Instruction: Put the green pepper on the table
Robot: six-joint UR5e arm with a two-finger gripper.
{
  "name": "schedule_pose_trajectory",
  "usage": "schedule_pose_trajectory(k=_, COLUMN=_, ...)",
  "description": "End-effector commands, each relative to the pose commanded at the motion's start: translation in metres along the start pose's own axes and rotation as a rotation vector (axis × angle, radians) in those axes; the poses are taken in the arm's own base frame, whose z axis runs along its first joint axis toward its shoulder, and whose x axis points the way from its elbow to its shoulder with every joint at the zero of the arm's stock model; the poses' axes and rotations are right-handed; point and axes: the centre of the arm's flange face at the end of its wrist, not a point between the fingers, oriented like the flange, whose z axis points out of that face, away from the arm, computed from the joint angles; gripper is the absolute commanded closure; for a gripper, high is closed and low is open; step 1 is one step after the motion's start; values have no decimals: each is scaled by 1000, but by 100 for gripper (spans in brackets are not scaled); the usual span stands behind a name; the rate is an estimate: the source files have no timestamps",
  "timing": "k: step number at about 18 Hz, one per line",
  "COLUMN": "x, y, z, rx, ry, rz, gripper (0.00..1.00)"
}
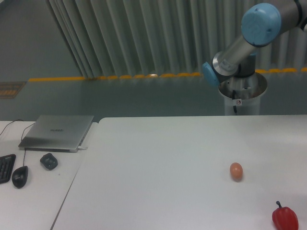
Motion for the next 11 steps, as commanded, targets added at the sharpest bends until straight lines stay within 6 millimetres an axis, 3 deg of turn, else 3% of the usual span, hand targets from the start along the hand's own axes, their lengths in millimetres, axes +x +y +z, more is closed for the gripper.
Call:
schedule_pose_trajectory(k=6, x=-2, y=-4, z=-10, rx=15, ry=1, rz=-11, gripper=31)
schedule_pose_trajectory(k=8, x=-4, y=-6, z=-11, rx=20, ry=2, rz=-15, gripper=31)
schedule_pose_trajectory(k=9, x=-4, y=-6, z=-9, rx=18, ry=1, rz=-20, gripper=41)
schedule_pose_trajectory(k=11, x=-4, y=-6, z=-12, rx=21, ry=2, rz=-23, gripper=46)
